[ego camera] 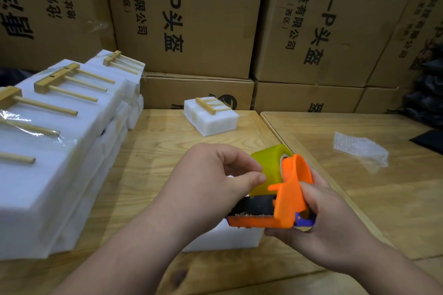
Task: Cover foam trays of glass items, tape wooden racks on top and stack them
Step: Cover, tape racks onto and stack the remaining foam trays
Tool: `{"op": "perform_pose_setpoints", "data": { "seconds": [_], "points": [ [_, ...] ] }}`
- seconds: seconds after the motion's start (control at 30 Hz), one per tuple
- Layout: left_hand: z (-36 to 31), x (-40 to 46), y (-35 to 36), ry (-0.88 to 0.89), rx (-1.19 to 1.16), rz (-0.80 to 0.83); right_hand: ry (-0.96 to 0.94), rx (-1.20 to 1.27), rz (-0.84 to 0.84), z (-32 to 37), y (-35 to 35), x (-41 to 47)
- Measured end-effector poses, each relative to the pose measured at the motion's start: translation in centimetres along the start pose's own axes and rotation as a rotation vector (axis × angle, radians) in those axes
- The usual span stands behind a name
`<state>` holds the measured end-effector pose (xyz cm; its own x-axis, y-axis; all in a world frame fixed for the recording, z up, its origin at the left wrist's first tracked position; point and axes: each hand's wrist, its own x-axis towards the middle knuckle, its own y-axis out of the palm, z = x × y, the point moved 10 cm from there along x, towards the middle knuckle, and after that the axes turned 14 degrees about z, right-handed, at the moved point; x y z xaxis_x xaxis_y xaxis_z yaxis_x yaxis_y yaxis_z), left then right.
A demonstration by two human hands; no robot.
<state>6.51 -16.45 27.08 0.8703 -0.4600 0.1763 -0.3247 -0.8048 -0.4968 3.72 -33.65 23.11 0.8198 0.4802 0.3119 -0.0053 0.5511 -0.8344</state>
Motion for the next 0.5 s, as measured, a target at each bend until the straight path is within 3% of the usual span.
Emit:
{"op": "perform_pose_setpoints", "data": {
  "seconds": [0.33,0.5],
  "points": [
    [-4.4,-2.2,0.0,0.292,0.281,-0.149,-0.086,0.014,-0.057,0.3,-0.9,0.4],
    [-6.7,-3.6,-0.8,0.407,0.376,-0.223,-0.014,0.066,-0.064,-1.3,-1.7,0.7]
  ]
}}
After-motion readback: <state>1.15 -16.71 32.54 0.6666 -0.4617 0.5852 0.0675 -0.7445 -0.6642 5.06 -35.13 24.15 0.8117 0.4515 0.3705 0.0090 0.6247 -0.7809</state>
